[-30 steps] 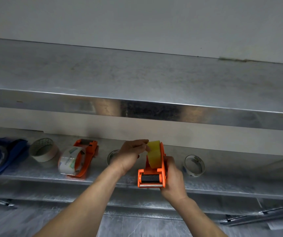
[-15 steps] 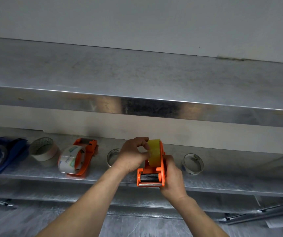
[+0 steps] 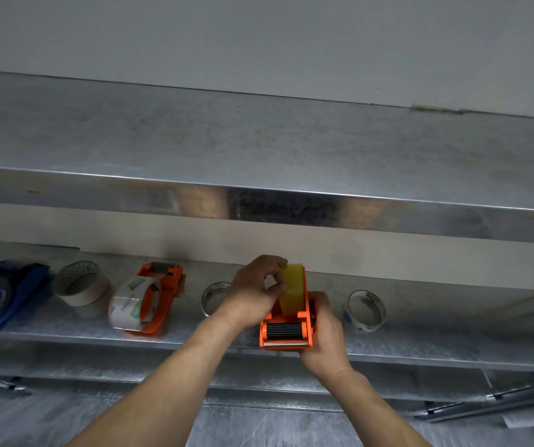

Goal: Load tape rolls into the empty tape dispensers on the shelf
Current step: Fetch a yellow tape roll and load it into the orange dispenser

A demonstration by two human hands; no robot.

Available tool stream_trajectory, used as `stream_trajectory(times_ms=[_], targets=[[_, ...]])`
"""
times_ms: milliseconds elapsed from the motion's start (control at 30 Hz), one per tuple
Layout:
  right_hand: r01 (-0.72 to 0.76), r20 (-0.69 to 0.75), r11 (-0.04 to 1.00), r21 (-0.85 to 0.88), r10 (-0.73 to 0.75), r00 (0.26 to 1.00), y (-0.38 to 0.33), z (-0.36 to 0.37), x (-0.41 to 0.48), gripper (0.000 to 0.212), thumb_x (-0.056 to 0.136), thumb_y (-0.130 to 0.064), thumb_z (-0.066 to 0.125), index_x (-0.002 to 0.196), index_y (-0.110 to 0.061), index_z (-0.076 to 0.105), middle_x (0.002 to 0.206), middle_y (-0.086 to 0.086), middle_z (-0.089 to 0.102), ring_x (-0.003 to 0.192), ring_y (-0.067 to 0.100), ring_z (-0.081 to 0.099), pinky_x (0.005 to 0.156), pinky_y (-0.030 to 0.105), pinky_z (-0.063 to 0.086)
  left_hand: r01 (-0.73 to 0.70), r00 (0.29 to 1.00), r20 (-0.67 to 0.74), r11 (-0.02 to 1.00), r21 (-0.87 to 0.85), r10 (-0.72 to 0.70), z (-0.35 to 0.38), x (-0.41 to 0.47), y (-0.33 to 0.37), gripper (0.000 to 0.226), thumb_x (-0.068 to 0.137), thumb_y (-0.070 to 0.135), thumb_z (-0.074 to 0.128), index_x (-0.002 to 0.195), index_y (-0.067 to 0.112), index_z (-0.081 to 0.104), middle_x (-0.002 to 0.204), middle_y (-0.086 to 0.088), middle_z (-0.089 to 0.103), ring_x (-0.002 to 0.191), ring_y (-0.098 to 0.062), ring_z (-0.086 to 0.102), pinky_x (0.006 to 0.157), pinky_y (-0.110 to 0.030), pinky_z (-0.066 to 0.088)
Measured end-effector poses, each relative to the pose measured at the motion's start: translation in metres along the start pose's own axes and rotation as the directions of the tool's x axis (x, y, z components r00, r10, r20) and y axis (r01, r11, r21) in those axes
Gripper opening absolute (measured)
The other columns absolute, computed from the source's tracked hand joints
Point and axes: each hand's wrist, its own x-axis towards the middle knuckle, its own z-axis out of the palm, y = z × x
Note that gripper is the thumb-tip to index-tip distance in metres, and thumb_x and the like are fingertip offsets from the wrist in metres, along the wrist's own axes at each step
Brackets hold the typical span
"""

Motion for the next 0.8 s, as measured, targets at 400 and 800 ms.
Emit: stream_trajectory(times_ms=[400, 800], targets=[[-0.022, 0.029, 0.992, 0.121, 0.019, 0.999, 0.003, 0.007, 0.006, 0.029, 0.082, -0.007, 0.073, 0.084, -0.031, 0.058, 0.080, -0.004, 0.067, 0.072, 0.001, 0.063, 0.061, 0.012, 0.048, -0.007, 0.989, 0.147, 0.999, 0.036, 0.002, -0.008, 0.007, 0.003, 0.019, 0.089, 0.015, 0.065, 0.078, 0.027, 0.055, 0.128, 0.011, 0.056, 0.123, -0.010, 0.049, 0.107, -0.033, 0.041], [-0.090, 0.109, 0.972, 0.217, 0.068, 0.992, -0.003, -0.002, 0.014, 0.037, 0.097, 0.002, 0.052, 0.086, -0.032, 0.056, 0.073, -0.011, 0.060, 0.057, -0.010, 0.058, 0.056, 0.007, 0.045, 0.005, 0.990, 0.142, 1.000, 0.013, -0.006, -0.010, 0.016, 0.000, 0.025, 0.087, 0.012, 0.067, 0.100, 0.030, 0.057, 0.130, 0.013, 0.054, 0.122, -0.007, 0.047, 0.104, -0.024, 0.041]])
